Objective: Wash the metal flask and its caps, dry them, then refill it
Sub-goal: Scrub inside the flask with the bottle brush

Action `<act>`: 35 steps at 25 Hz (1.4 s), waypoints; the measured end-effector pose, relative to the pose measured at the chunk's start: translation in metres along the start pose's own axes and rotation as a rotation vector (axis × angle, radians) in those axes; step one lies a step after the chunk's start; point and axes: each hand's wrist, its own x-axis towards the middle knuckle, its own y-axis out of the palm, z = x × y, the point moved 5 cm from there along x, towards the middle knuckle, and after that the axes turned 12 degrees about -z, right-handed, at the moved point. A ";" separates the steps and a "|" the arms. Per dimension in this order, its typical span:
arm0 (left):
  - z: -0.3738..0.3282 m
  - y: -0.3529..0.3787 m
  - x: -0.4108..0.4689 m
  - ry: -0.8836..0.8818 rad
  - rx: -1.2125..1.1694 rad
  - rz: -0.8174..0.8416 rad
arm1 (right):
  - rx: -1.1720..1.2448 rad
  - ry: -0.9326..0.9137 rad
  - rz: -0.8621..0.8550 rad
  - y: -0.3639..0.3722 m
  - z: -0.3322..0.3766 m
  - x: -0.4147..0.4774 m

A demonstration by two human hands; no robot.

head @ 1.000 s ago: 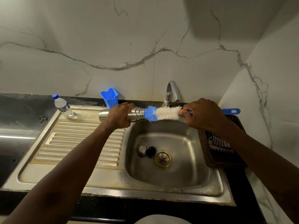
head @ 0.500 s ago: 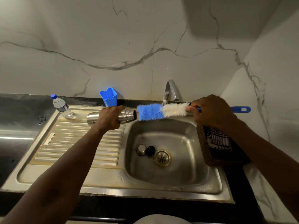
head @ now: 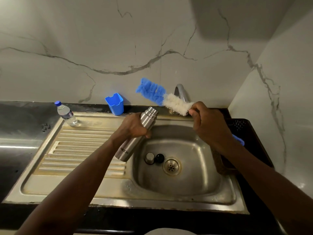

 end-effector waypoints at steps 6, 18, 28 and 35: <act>-0.060 -0.005 -0.024 0.113 -0.149 -0.033 | 0.018 0.022 0.051 0.026 0.041 -0.010; -0.070 -0.017 -0.029 0.165 -0.062 -0.277 | -0.048 0.103 0.160 0.037 0.061 0.002; -0.070 -0.035 -0.023 0.099 -0.052 -0.308 | 0.082 0.234 0.126 0.034 0.049 0.001; -0.052 -0.025 -0.019 0.013 -0.198 -0.102 | 0.023 0.251 0.157 0.032 0.021 -0.034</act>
